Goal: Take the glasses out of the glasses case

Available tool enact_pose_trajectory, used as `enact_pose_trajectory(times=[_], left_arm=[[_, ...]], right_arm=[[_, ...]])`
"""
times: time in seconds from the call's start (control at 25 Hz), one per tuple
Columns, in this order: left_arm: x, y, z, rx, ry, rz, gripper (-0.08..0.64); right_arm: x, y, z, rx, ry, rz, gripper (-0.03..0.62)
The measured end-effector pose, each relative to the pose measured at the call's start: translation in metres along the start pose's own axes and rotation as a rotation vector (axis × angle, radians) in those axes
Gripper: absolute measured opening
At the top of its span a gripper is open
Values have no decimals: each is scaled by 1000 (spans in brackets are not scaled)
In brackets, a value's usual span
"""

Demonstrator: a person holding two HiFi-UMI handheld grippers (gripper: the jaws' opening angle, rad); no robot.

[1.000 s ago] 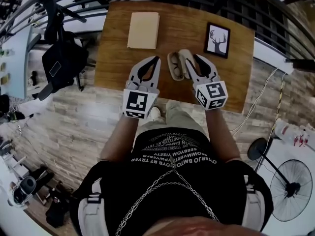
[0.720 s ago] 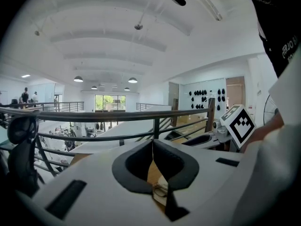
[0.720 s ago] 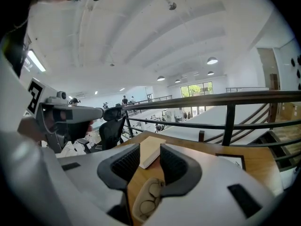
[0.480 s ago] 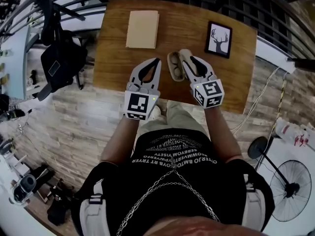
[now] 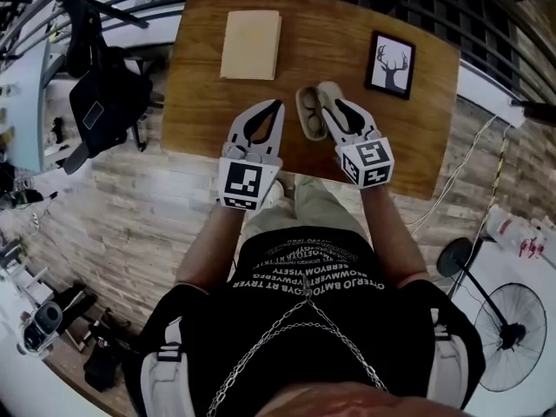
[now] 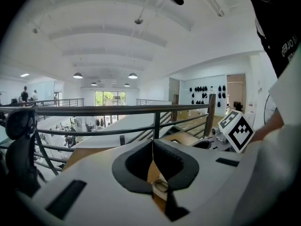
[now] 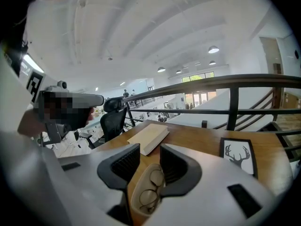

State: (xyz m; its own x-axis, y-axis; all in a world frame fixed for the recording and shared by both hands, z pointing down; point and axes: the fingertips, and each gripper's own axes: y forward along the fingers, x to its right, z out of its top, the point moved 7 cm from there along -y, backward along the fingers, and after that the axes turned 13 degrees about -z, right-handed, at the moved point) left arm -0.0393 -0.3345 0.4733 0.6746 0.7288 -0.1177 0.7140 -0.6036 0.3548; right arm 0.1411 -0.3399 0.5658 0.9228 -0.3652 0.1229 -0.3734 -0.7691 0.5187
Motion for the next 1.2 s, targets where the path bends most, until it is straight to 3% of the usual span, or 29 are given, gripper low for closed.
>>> enact_pose_trajectory(times=[1.2], left_arm=[[-11,13,-27,-59,-6,5,29]], right_arm=[[1,50,-74,-166,-6,-14,127]])
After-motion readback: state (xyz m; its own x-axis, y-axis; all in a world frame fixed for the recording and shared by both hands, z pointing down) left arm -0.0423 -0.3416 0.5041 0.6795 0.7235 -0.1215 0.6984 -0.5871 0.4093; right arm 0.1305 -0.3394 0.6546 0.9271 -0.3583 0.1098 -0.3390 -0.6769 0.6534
